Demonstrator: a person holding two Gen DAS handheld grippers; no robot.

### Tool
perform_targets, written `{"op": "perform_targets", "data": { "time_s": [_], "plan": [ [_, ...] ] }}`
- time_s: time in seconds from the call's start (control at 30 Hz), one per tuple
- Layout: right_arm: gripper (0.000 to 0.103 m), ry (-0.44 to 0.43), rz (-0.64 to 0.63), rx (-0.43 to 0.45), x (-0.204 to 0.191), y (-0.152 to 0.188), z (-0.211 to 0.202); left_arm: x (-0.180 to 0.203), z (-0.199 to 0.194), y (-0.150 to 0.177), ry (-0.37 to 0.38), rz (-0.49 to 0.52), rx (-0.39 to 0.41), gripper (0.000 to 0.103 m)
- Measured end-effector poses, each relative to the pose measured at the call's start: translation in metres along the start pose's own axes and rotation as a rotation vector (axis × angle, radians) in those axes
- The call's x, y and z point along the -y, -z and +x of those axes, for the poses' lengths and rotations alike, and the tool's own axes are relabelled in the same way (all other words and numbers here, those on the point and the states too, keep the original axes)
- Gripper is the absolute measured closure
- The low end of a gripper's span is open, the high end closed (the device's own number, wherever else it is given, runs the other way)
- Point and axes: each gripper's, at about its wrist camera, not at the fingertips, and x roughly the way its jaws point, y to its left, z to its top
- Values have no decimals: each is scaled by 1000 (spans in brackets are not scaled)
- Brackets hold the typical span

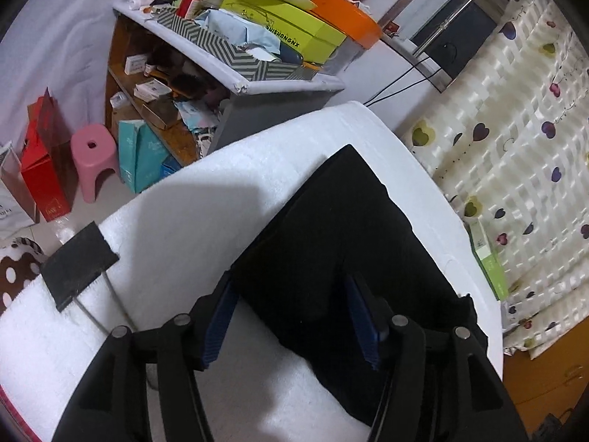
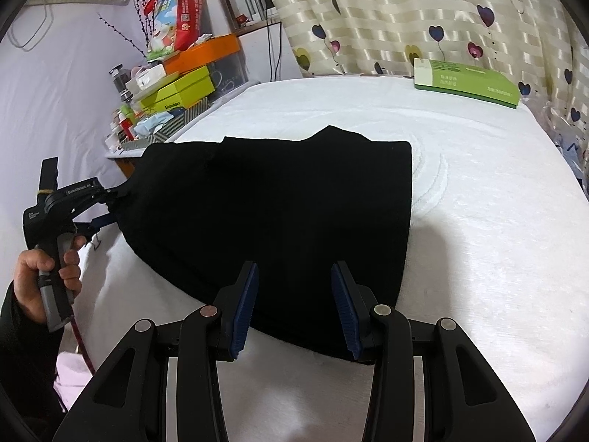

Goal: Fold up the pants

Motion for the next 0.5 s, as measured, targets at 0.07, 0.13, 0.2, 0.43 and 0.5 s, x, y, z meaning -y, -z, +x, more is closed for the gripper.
{"op": "perform_targets", "data": {
  "time_s": [0.07,0.13,0.2,0.43,0.5],
  "plan": [
    [60,-1,-3,-2,-1,0,0,0,-1,-2,-6,0,-6,64],
    [60,-2,-6,-3,-2,-1,1,3,-7,-5,25,-3,-3,77],
    [60,-1,-5,-5,-3,-1,1,15,-17,-9,63,32,20,82],
    [60,6,21,6,2,-2,-4,89,-47,-11,245,237,65,83],
    [60,13,32,12,5,-1,-7,110,-48,-7,284,294,52,83]
  ]
}}
